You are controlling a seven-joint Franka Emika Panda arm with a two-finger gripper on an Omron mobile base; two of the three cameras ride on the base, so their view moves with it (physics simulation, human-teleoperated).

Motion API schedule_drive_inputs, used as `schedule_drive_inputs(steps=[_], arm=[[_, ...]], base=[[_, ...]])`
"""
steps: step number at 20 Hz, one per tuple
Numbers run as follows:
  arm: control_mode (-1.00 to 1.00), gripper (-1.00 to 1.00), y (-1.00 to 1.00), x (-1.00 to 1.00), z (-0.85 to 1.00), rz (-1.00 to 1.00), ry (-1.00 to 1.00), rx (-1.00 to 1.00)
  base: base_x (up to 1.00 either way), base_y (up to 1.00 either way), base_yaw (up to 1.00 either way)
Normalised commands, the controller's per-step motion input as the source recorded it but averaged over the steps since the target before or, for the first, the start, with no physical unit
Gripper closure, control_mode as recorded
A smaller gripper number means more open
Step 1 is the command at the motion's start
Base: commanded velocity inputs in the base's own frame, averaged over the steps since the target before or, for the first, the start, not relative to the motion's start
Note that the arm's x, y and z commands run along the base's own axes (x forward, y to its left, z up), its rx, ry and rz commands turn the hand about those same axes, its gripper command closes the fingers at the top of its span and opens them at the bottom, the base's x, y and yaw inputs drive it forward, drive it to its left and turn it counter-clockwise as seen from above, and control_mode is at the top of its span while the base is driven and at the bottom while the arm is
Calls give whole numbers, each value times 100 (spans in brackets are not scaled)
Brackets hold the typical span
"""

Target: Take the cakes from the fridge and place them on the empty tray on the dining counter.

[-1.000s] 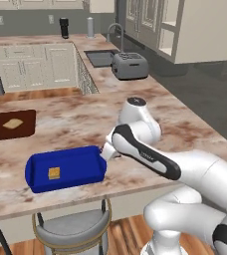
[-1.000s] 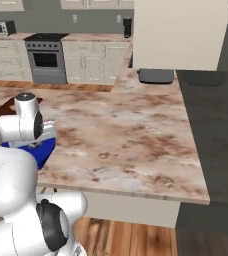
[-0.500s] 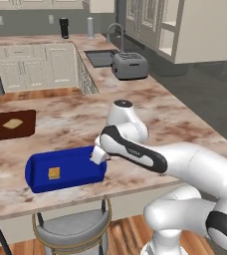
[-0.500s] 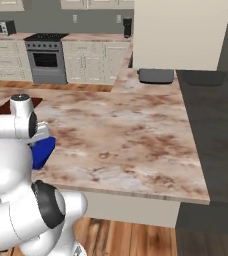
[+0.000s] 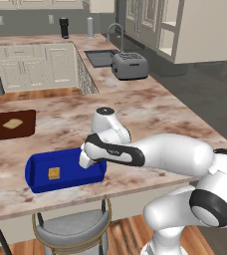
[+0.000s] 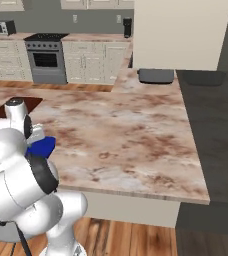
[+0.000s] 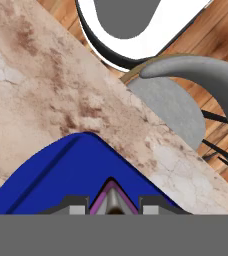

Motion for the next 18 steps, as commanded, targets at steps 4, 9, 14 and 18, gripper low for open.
schedule_drive_inputs(steps=[4, 9, 14, 18], arm=[[-100, 100, 17, 55, -17, 0, 0, 0], [-100, 100, 13, 55, -18, 1, 1, 0], [-100, 100, 18, 26, -43, 1, 1, -6], [-100, 100, 15, 15, -39, 0, 0, -6]], base=[[0, 0, 0], [0, 0, 0], [0, 0, 0], [0, 0, 0]])
